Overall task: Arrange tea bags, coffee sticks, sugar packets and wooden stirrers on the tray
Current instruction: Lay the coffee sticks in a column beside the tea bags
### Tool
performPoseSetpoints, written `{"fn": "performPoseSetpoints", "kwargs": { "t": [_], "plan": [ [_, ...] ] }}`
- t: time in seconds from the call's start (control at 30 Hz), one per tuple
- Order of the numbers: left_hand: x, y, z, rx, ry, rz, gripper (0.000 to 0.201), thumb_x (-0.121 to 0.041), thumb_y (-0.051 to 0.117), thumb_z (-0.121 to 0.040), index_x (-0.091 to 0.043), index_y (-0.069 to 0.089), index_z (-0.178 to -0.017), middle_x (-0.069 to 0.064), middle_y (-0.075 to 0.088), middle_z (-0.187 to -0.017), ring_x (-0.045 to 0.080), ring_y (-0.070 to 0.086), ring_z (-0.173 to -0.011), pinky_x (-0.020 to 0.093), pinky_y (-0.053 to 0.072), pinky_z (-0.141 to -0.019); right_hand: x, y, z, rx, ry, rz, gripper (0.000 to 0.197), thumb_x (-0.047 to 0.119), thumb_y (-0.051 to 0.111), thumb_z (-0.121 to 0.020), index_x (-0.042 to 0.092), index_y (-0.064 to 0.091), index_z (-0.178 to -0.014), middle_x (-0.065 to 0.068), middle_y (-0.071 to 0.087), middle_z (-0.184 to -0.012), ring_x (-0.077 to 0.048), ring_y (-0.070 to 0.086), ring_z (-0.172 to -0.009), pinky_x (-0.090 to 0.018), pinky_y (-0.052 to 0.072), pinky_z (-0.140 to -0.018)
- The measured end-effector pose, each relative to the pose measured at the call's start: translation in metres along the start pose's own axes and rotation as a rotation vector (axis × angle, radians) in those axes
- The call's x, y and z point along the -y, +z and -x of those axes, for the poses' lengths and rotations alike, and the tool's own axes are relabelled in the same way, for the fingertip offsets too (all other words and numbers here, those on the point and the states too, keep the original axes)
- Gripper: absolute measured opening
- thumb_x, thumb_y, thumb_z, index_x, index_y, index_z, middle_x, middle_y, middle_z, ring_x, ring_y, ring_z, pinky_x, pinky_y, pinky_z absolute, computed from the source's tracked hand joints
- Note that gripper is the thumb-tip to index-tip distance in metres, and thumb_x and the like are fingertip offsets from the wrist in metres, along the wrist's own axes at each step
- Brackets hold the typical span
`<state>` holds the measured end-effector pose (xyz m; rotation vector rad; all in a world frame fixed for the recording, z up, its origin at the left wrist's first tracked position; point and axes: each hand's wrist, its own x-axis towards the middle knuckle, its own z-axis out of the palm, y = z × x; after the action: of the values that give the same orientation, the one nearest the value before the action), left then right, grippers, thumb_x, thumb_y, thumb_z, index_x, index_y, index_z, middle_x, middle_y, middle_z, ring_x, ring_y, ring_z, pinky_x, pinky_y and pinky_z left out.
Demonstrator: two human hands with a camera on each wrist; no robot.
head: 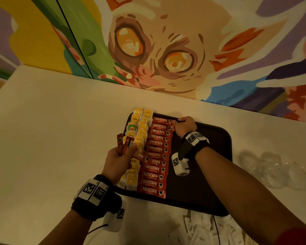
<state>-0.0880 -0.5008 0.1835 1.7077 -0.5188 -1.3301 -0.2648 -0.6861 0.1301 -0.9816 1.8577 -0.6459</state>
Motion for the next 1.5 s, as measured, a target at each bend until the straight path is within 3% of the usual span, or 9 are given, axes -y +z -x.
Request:
{"fn": "performPoseSetpoints", "kwargs": {
  "t": [0.13,0.33,0.57,0.67,0.73,0.93,1.07,1.3,1.5],
  "plan": [
    [-0.001,-0.001,-0.001,-0.002,-0.007,0.011,0.036,-0.038,0.059,-0.092,-0.003,0.069,-0.091,0.000,0.067,-0.066,0.012,0.061,-0.056,0.029,0.048,-0.056,0.002,-0.005,0.004,0.004,-0.004,0.050,0.022,0.019,0.068,-0.091,0.012,0.055,-0.107,-0.008,0.073,-0.088,-0.012,0.066,-0.067,-0.014,0.042,-0.049],
    [-0.009,0.001,0.004,-0.021,0.019,0.023,0.036,-0.039,0.055,-0.094,-0.006,0.069,-0.087,-0.003,0.061,-0.062,0.009,0.052,-0.051,0.027,0.044,-0.054,0.001,-0.003,0.022,0.040,-0.168,0.057,0.011,0.024,0.070,-0.088,0.022,0.060,-0.090,-0.006,0.073,-0.093,-0.018,0.072,-0.079,-0.034,0.060,-0.075],
    [-0.021,0.006,0.018,0.019,0.097,0.030,0.035,-0.039,0.050,-0.096,-0.010,0.066,-0.085,-0.012,0.054,-0.048,0.002,0.049,-0.044,0.020,0.042,-0.048,0.019,-0.020,0.098,0.604,-0.422,0.099,0.008,0.026,0.063,-0.095,0.020,0.066,-0.099,0.007,0.068,-0.093,-0.002,0.065,-0.070,-0.019,0.050,-0.061],
    [-0.020,0.007,0.021,0.019,0.125,0.023,0.037,-0.043,0.049,-0.096,-0.011,0.067,-0.091,-0.011,0.058,-0.053,0.002,0.053,-0.048,0.023,0.044,-0.053,0.019,-0.028,0.123,0.817,-0.411,0.144,0.010,0.030,0.059,-0.096,0.025,0.066,-0.100,0.005,0.068,-0.101,-0.007,0.066,-0.087,-0.016,0.051,-0.065],
    [-0.020,0.007,0.023,0.019,0.129,0.044,0.037,-0.043,0.048,-0.096,-0.012,0.068,-0.093,-0.011,0.059,-0.054,0.003,0.053,-0.049,0.025,0.044,-0.054,0.015,-0.030,0.133,0.878,-0.367,0.104,0.008,0.026,0.060,-0.095,0.024,0.066,-0.099,-0.001,0.069,-0.100,-0.012,0.066,-0.080,-0.021,0.054,-0.063],
    [-0.025,0.007,0.032,0.042,0.130,0.101,0.027,-0.030,0.050,-0.098,-0.015,0.060,-0.078,-0.013,0.055,-0.047,0.000,0.052,-0.042,0.018,0.043,-0.047,0.003,-0.034,0.140,0.759,-0.349,-0.014,0.012,0.013,0.066,-0.091,0.008,0.070,-0.101,-0.002,0.069,-0.079,-0.008,0.063,-0.063,-0.022,0.056,-0.061],
    [-0.024,0.001,0.032,-0.006,0.189,-0.038,0.027,-0.030,0.057,-0.095,-0.013,0.062,-0.075,-0.011,0.058,-0.047,0.000,0.054,-0.043,0.019,0.045,-0.046,-0.002,-0.037,0.140,0.703,-0.335,-0.084,0.009,0.010,0.069,-0.089,0.012,0.071,-0.097,0.003,0.070,-0.072,-0.009,0.064,-0.063,-0.023,0.055,-0.063],
    [-0.013,0.002,0.022,-0.028,0.151,-0.024,0.030,-0.036,0.061,-0.092,-0.010,0.066,-0.078,-0.004,0.056,-0.055,0.014,0.045,-0.049,0.028,0.041,-0.051,-0.018,-0.040,0.140,0.631,-0.154,-0.288,0.017,0.003,0.067,-0.088,0.005,0.070,-0.104,-0.009,0.069,-0.091,-0.013,0.067,-0.074,-0.026,0.056,-0.070],
    [-0.010,0.006,0.017,-0.031,0.090,-0.077,0.036,-0.042,0.048,-0.098,-0.013,0.066,-0.086,-0.015,0.049,-0.046,0.003,0.044,-0.043,0.023,0.038,-0.048,-0.019,-0.044,0.122,0.542,-0.128,-0.314,0.012,0.003,0.064,-0.091,0.007,0.070,-0.100,-0.010,0.067,-0.086,-0.015,0.064,-0.074,-0.030,0.056,-0.073]
  ]
}}
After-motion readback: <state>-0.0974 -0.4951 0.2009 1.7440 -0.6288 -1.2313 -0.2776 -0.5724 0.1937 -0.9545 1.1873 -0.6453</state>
